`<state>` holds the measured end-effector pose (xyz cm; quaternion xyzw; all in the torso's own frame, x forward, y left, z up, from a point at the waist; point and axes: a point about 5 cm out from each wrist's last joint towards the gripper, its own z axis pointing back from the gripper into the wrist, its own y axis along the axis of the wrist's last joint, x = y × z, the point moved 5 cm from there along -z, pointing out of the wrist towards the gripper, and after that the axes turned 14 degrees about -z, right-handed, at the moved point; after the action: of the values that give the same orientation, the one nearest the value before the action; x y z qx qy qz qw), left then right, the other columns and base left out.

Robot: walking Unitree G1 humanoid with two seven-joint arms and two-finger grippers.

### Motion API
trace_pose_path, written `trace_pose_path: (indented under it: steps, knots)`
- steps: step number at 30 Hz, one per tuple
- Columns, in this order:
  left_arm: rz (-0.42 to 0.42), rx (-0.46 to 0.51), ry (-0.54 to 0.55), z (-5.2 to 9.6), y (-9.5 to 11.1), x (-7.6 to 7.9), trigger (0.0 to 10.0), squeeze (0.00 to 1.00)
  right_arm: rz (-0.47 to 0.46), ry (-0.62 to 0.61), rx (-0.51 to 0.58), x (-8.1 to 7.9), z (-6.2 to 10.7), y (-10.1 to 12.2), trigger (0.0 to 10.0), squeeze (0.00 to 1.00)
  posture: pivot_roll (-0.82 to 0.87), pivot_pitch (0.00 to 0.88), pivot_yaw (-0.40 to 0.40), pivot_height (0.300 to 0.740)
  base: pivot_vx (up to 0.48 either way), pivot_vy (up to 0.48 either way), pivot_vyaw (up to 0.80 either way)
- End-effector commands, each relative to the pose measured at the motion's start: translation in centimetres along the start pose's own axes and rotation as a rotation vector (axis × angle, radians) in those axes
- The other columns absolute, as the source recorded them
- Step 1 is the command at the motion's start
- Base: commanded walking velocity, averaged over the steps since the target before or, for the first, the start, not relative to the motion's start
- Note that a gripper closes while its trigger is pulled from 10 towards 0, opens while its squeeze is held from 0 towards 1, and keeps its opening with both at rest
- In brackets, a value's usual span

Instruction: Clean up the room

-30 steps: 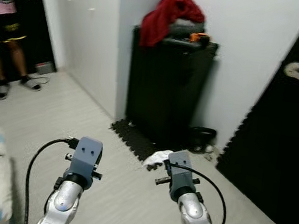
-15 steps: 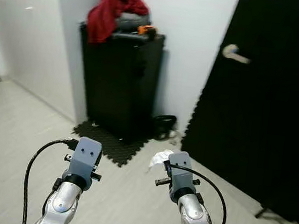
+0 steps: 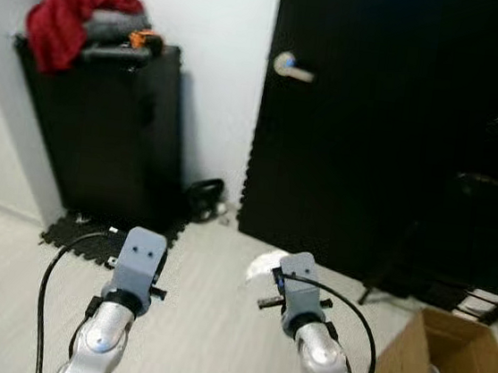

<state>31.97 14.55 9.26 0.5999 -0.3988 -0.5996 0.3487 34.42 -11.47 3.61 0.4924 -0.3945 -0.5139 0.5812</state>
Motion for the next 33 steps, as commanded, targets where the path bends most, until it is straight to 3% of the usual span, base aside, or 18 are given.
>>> trace_pose_path:
  steps: [1,13,15,16,26,33]
  knots:
    - [0.002,-0.005,-0.004,0.0,0.0,0.2,10.0,0.00,-0.001,-0.008,-0.023,0.1,0.0,-0.5,10.0,0.00,0.08,0.000,-0.014,0.740,0.000,0.000,-0.80]
    - [0.011,-0.009,-0.003,0.1,0.0,0.3,10.0,0.00,0.002,-0.007,-0.025,0.1,0.1,-0.5,10.0,0.00,0.08,0.000,-0.017,0.740,0.000,0.000,-0.80]
    - [0.050,-0.009,0.010,0.2,0.0,0.1,10.0,0.00,-0.004,0.013,-0.017,-0.2,0.0,-0.3,10.0,0.00,0.08,0.000,-0.017,0.740,0.000,0.000,-0.80]
    - [0.075,-0.037,0.030,0.2,-0.3,-0.1,10.0,0.00,0.036,0.041,-0.013,-0.7,0.0,-0.2,10.0,0.00,0.08,0.000,-0.017,0.740,0.000,0.000,0.00]
    - [0.081,-0.044,0.070,0.2,-0.5,-0.7,10.0,0.00,0.028,0.055,-0.028,-1.1,0.0,-0.6,10.0,0.00,0.08,0.000,-0.020,0.740,0.000,0.000,0.00]
    - [0.088,-0.029,0.073,0.1,-0.2,-0.9,10.0,0.00,0.033,0.058,-0.030,-1.1,0.0,-0.6,10.0,0.00,0.08,0.000,-0.021,0.740,0.279,0.000,0.00]
